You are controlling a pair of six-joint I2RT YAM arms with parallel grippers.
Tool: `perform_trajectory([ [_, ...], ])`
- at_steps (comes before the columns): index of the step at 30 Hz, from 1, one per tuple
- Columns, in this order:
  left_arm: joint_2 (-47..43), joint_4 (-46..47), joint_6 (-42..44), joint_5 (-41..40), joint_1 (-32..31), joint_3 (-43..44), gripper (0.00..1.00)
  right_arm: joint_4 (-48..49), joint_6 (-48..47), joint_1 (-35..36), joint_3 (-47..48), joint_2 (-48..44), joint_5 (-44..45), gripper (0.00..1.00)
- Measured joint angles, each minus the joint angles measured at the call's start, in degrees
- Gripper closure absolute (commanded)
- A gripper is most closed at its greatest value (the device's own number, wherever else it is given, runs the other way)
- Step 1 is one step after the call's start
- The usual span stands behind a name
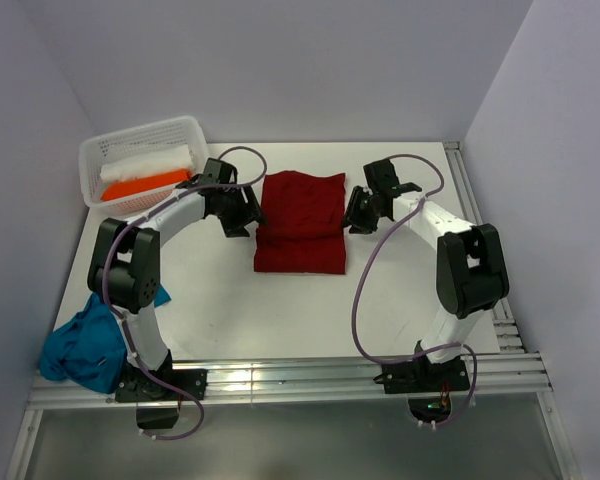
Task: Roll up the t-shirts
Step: Roll the tshirt
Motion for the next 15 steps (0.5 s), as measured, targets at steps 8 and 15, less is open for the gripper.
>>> perform_trajectory([
  [8, -1.0, -0.6, 0.2, -3.0, 0.2, 1.5, 0.07, 1.2, -0.2, 0.0, -0.1, -2.1, -0.4, 0.59],
  [15, -9.9, 3.5, 1.0, -2.7, -0.1, -1.5, 0.12, 7.3, -0.3, 0.1, -4.6, -9.6, -3.8, 0.61],
])
